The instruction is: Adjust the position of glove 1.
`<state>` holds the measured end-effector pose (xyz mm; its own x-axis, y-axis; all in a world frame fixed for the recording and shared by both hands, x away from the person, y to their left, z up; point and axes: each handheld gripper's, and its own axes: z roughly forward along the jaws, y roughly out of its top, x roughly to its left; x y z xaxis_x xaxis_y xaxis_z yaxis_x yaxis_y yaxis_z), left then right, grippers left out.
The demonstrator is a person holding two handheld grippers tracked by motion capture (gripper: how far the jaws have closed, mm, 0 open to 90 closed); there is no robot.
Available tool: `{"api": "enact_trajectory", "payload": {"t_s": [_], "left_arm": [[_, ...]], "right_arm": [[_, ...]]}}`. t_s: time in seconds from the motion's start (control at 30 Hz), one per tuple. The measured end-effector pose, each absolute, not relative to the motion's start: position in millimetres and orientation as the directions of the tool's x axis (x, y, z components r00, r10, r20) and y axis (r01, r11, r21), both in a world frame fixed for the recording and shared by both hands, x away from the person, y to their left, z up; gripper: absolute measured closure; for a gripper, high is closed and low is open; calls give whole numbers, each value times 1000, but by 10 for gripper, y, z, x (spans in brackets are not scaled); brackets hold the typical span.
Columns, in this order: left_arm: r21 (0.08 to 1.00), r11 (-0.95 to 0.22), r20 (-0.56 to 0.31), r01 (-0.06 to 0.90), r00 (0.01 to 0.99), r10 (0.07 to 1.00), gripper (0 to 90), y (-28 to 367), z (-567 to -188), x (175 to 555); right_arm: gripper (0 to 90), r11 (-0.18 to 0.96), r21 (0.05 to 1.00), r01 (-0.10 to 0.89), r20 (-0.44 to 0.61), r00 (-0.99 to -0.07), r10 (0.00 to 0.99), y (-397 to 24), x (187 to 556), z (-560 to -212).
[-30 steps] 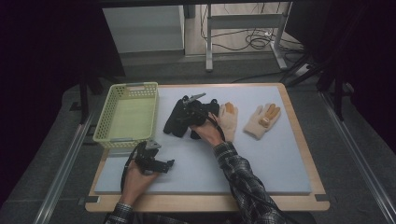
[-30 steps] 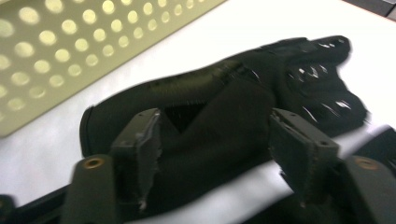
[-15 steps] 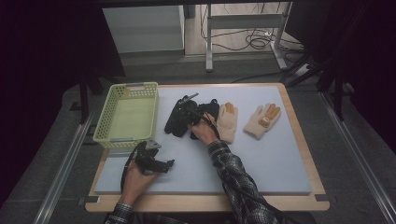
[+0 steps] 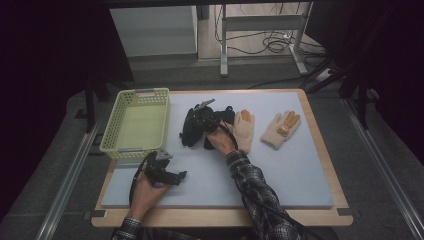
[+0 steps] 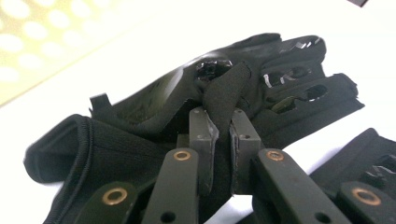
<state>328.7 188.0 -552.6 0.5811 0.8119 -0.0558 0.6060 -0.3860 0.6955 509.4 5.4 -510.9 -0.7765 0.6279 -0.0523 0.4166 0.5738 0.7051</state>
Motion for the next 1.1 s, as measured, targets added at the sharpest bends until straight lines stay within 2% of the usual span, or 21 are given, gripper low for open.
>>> {"api": "enact_trajectory", "payload": {"t_s": [0.37, 0.7, 1.1], "left_arm": [[695, -388, -53, 605, 582, 812, 18, 1881, -5525, 3287], [695, -394, -47, 601, 585, 809, 18, 1883, -5525, 3289], [697, -384, -54, 605, 579, 813, 18, 1875, -5526, 3285]], "right_arm": [[818, 546, 758, 357, -42, -808, 587, -120, 4859, -4777], [817, 549, 778, 305, -47, -844, 535, -341, 4438, -4452], [816, 527, 794, 302, 1, -869, 495, -725, 3823, -4398]]}}
